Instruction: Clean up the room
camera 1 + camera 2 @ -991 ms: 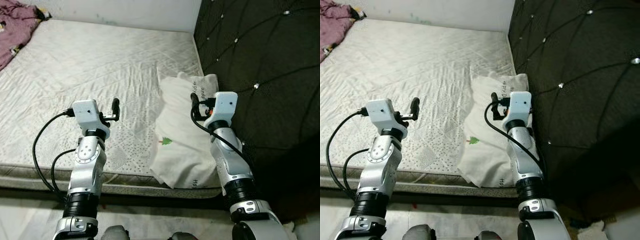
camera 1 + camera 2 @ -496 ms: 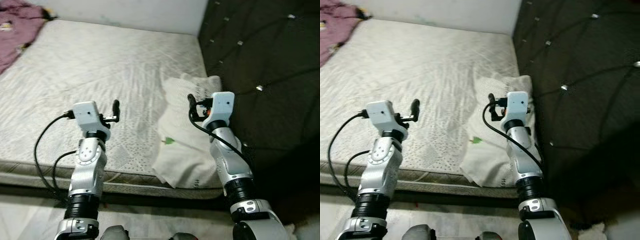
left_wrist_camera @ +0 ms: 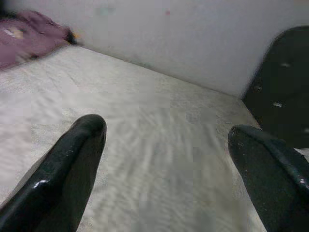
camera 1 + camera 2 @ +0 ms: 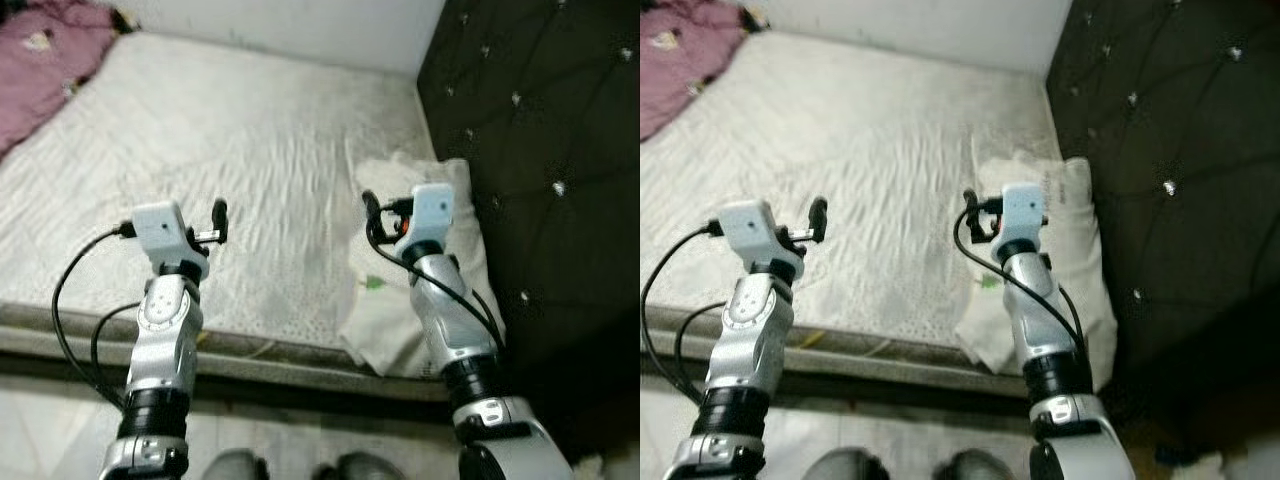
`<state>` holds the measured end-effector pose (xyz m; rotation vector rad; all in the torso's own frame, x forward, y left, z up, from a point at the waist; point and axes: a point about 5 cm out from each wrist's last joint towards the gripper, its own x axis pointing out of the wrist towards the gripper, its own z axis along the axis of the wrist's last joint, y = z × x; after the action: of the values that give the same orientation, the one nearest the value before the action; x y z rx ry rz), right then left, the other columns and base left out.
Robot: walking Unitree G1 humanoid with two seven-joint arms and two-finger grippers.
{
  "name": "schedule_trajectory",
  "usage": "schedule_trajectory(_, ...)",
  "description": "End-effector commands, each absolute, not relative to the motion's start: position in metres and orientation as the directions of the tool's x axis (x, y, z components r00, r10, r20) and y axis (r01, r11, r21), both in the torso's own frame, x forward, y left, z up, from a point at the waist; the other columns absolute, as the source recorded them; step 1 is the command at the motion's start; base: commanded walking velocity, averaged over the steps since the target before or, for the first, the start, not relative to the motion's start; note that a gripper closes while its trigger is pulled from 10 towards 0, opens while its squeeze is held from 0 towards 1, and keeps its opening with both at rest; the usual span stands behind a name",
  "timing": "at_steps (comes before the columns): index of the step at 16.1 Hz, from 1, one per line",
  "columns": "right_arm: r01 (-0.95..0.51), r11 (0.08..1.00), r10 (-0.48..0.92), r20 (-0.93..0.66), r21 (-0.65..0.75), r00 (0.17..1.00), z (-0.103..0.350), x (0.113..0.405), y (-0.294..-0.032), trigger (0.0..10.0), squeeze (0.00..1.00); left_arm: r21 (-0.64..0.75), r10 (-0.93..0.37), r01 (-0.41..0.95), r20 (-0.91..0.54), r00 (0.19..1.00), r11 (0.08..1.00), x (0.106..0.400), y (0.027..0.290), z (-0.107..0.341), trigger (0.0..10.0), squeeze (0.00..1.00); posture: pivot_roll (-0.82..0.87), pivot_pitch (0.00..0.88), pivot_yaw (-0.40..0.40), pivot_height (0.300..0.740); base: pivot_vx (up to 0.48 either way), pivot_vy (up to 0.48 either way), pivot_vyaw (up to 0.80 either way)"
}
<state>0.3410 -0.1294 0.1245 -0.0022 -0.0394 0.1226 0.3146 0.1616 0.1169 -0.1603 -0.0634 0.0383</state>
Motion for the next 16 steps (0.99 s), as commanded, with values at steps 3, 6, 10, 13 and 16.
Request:
schedule_trajectory(3,-0.114,0.993,0.114,0.026,0.001,0.993,0.1244,0.3426,-0.1326,10.0,0.00,-0.162,0.031,-0.018,0.074,0.997,0.987,0.3155,0.1584,0.1207,10.0,0.00,0.05,0.000,-0.089,0.740,0.000,0.400,0.00)
schedule_trajectory(6,-0.119,0.993,0.119,0.020,0.002,0.993,0.1241,0.3432,-0.1322,10.0,0.00,-0.181,0.046,-0.030,0.082,0.996,0.983,0.3149,0.1611,0.1216,10.0,0.00,0.04,0.000,-0.090,0.740,0.000,0.000,0.00)
schedule_trajectory(10,-0.122,0.993,0.122,0.016,0.002,0.992,0.1240,0.3438,-0.1318,10.0,0.00,-0.191,0.030,-0.009,0.108,0.994,0.982,0.3143,0.1598,0.1252,10.0,0.00,0.04,0.000,-0.091,0.740,0.142,0.000,0.00)
schedule_trajectory(13,-0.126,0.992,0.126,0.013,0.000,0.992,0.1238,0.3442,-0.1313,10.0,0.00,-0.195,0.030,-0.008,0.109,0.994,0.981,0.3145,0.1602,0.1254,10.0,0.00,0.04,0.000,-0.092,0.740,0.290,0.000,0.00)
schedule_trajectory(16,-0.126,0.992,0.126,0.011,0.001,0.992,0.1238,0.3444,-0.1312,10.0,0.00,-0.194,0.028,-0.006,0.112,0.993,0.981,0.3146,0.1601,0.1258,10.0,0.00,0.04,0.000,-0.092,0.740,0.353,0.000,0.00)
